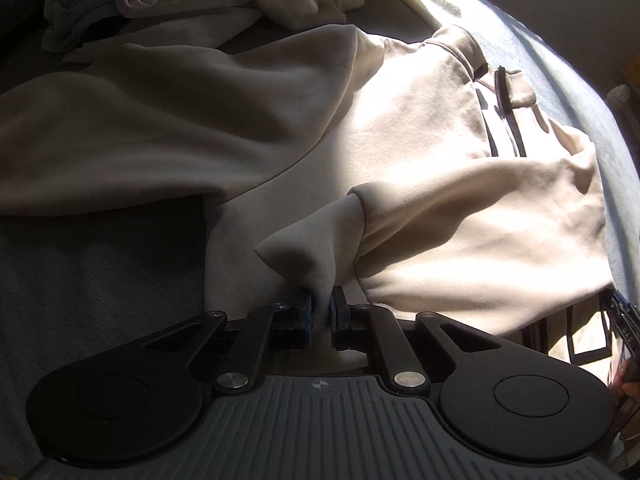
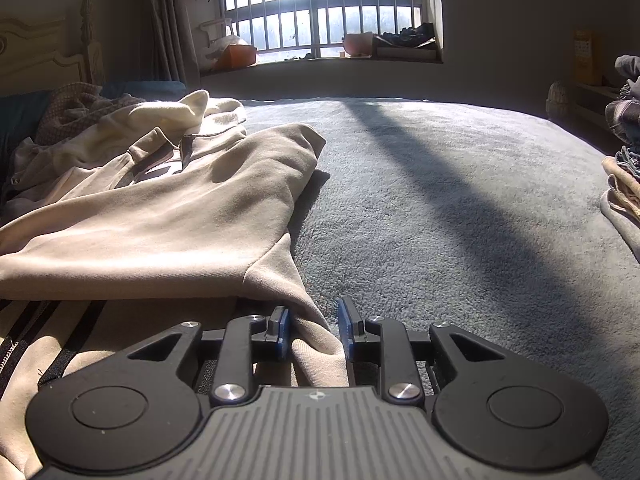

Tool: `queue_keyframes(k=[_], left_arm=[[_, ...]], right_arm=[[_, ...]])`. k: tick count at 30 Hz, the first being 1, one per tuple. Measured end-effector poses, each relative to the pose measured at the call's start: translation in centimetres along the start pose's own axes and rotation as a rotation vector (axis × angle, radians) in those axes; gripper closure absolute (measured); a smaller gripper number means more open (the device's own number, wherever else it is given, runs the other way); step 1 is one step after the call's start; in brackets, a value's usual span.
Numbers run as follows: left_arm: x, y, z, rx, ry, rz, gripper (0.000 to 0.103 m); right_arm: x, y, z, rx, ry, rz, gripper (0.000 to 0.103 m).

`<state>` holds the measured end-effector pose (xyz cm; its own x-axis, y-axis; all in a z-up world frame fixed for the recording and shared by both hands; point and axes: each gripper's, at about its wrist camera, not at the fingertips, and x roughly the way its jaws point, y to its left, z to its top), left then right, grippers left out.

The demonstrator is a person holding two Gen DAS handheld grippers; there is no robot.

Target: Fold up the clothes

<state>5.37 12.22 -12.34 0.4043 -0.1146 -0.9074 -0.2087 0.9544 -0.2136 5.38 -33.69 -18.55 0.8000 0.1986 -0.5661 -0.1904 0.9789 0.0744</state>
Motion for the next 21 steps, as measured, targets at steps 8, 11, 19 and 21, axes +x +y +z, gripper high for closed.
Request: queue_keyframes(k=[8,11,19,21], left_arm=[[-0.6,-1.5,-0.3,0.252,0.14,0.048,0.064],[-2.3,-1.7,0.0,0.365,0.233,0.041,0.062],[-6.0,-4.9,2.6,0.518,0.097,-0.093,0.062],[-5.5,-6.5,3.3,0.511,0.035,-0.154,0.062]], right_arm=[[-0.1,-0.6,0.5,0.009,0.024,0.014,0.059],[-0.9,-0.7,0.8,-0.026,0.052,0.033,0.054],[-5.0,-2.5,4.5,-0.016,0.007,0.111,0.043],[-4.5,-2.6,6.3,0.045,-0.013,0.145,0.056]])
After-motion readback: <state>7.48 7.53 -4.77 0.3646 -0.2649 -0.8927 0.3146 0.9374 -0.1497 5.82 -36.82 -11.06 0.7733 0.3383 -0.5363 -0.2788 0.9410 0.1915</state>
